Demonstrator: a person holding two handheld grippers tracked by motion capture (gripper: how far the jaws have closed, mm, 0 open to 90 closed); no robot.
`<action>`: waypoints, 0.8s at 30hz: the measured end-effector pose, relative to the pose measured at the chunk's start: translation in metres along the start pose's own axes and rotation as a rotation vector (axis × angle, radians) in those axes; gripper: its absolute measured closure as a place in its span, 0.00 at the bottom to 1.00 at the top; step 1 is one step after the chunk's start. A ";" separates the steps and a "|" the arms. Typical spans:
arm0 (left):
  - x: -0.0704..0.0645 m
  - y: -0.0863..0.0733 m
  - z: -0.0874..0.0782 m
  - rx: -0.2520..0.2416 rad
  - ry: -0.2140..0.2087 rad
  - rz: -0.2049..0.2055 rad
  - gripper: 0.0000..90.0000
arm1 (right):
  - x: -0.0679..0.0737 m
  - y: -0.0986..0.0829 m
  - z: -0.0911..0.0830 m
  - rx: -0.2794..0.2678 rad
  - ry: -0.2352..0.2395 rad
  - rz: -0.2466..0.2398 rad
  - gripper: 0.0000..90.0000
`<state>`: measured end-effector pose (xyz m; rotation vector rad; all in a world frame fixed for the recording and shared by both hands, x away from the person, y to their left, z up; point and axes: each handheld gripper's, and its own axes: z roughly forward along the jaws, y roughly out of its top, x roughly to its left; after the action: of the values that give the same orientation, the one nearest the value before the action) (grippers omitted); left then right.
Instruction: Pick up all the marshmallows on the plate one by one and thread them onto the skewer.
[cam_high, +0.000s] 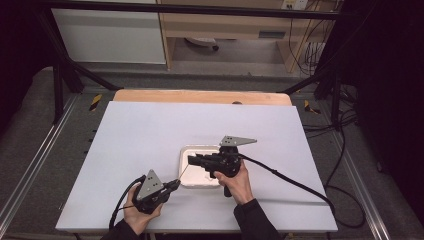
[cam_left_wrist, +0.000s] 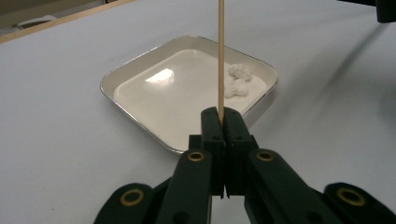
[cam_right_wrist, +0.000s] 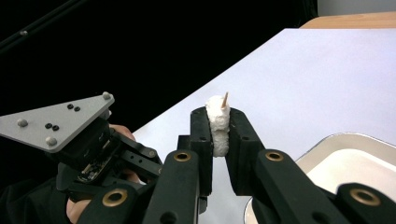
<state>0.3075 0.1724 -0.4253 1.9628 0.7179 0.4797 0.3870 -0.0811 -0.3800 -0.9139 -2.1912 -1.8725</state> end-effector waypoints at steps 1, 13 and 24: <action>0.001 0.001 -0.001 -0.005 0.004 -0.002 0.99 | 0.000 0.000 0.000 0.000 0.003 0.002 0.92; 0.001 0.008 0.002 -0.034 0.008 -0.020 0.99 | 0.001 -0.022 0.027 0.098 0.041 0.009 0.90; 0.007 0.004 0.005 -0.039 -0.002 -0.060 0.99 | 0.003 -0.018 0.021 0.087 -0.049 -0.028 0.64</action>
<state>0.3172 0.1725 -0.4233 1.9001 0.7587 0.4526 0.3813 -0.0615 -0.3988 -0.9276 -2.3057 -1.7690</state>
